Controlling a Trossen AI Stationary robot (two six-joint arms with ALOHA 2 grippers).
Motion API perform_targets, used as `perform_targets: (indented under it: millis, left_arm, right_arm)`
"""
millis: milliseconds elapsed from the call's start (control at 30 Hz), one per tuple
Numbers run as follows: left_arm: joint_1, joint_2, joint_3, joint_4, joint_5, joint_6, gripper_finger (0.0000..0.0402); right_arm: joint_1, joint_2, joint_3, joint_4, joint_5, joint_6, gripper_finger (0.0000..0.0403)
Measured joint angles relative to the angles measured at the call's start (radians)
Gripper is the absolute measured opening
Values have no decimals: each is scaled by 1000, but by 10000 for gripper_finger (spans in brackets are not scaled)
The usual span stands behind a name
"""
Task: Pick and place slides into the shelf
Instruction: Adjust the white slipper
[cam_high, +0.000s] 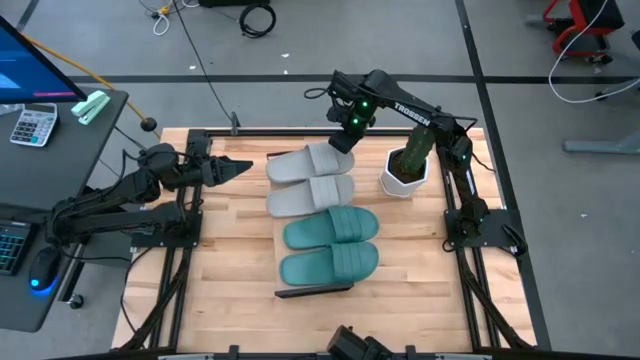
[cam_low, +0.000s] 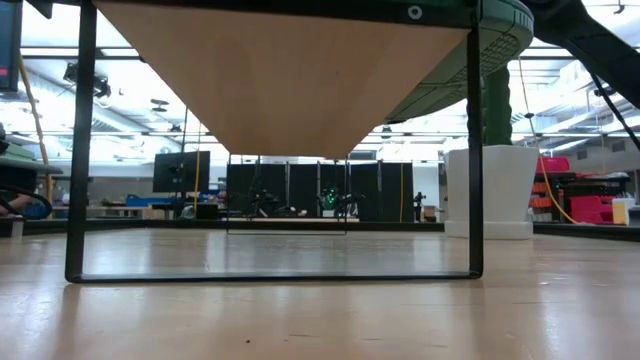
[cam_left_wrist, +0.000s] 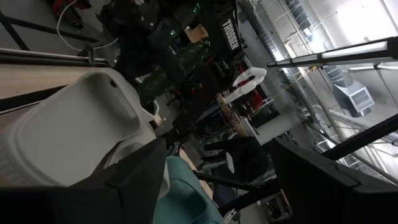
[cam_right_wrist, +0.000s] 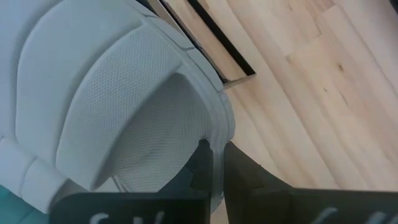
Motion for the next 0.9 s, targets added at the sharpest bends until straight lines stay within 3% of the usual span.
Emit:
perform_targets:
  millis: [200,567,900]
  left_arm:
    - [0,0,0,0,0,2,293]
    - [0,0,0,-10,-20,19,293]
    - [0,0,0,-22,-20,27,293]
  right_arm:
    - [4,1,-1,-1,-6,-11,17]
    - [23,5,78,4,124,-65,16]
    - [24,-32,114,43,160,-65,16]
